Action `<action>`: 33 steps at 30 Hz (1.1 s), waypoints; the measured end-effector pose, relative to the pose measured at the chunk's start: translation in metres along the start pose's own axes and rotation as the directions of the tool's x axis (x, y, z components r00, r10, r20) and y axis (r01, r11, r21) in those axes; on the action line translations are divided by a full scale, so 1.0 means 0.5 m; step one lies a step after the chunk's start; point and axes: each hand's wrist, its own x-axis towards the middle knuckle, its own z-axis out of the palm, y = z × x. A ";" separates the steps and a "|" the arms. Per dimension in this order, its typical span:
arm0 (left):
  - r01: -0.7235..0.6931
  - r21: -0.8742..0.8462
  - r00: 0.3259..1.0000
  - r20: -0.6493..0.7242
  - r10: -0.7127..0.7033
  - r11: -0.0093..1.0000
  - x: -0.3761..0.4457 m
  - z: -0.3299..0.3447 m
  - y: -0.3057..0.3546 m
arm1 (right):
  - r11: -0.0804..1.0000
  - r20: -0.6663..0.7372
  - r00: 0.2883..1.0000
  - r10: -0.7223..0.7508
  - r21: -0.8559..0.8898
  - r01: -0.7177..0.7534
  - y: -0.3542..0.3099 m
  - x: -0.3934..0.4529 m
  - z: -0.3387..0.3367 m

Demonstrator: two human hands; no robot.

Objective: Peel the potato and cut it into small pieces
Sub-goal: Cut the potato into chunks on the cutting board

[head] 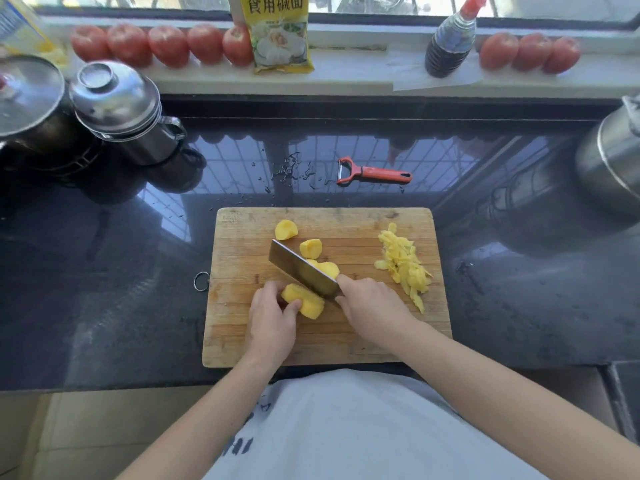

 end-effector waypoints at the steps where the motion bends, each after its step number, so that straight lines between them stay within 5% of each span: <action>1: -0.009 0.037 1.000 -0.005 0.009 0.999 -0.006 -0.005 -0.004 | 0.999 0.007 1.000 0.012 0.038 -0.013 0.003 -0.001 -0.002; 10: 0.005 0.196 0.998 0.055 -0.016 0.981 -0.044 -0.041 -0.020 | 0.983 -0.004 1.000 0.010 0.181 -0.009 0.021 -0.032 -0.012; 15: -0.312 0.304 0.933 0.276 0.230 0.900 -0.012 -0.070 -0.010 | 0.936 -0.006 0.993 0.122 0.333 -0.113 0.042 -0.065 -0.001; 19: -0.451 0.457 0.873 0.404 0.273 0.767 0.027 -0.092 -0.011 | 0.929 0.009 0.988 0.151 0.340 -0.145 0.039 -0.082 -0.001; 25: -0.391 0.385 0.919 0.202 0.337 0.836 -0.034 -0.059 -0.041 | 0.921 -0.026 0.989 0.145 0.370 -0.125 0.011 -0.108 0.004; 29: -0.164 0.137 0.986 0.040 0.160 0.977 -0.058 -0.039 -0.052 | 0.937 -0.007 0.995 0.102 0.337 -0.093 -0.003 -0.118 0.007; 33: -0.242 0.043 0.968 -0.055 0.244 0.969 -0.076 -0.033 -0.055 | 0.962 -0.018 0.998 0.062 0.266 -0.055 -0.012 -0.121 0.014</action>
